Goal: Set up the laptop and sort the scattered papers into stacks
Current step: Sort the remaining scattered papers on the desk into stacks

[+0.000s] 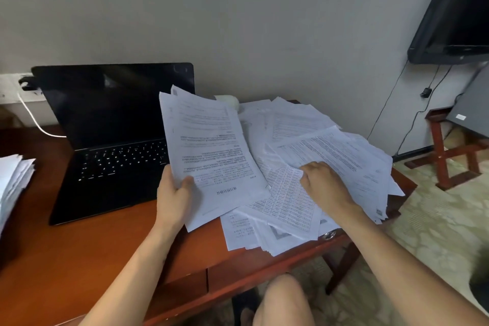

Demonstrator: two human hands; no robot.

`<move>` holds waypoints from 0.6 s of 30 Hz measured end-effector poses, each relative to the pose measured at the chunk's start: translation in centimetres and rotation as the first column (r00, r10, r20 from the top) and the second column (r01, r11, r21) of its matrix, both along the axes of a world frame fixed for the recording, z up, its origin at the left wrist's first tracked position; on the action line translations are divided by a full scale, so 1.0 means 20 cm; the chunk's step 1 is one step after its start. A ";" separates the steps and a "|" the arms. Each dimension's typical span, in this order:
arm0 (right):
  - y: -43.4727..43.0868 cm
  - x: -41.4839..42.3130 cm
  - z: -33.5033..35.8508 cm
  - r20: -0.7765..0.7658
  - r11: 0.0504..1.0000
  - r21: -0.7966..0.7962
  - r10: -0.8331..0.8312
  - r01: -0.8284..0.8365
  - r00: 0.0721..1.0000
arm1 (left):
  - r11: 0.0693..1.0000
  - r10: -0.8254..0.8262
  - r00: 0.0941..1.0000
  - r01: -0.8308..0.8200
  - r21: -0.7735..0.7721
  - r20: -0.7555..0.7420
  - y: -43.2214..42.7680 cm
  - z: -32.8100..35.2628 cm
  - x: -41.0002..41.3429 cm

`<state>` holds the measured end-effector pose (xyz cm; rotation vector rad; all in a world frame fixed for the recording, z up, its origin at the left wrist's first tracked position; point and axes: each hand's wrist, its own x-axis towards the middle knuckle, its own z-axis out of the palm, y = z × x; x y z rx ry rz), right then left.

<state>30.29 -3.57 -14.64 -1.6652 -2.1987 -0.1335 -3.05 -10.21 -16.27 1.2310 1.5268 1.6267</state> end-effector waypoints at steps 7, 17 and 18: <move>-0.06 -0.08 0.08 -0.569 0.994 0.070 -0.033 0.088 0.822 | 0.985 -0.136 0.990 0.132 -0.111 -0.029 -0.01 0.00 0.00; -0.23 -0.33 0.00 -0.487 0.912 -0.144 0.273 -0.385 0.829 | 0.970 -0.208 0.978 0.206 -0.130 0.000 -0.02 0.01 -0.04; -0.24 -0.34 0.00 -0.499 0.901 -0.166 0.274 -0.402 0.822 | 0.970 -0.205 0.979 0.199 -0.139 -0.025 -0.02 0.01 -0.04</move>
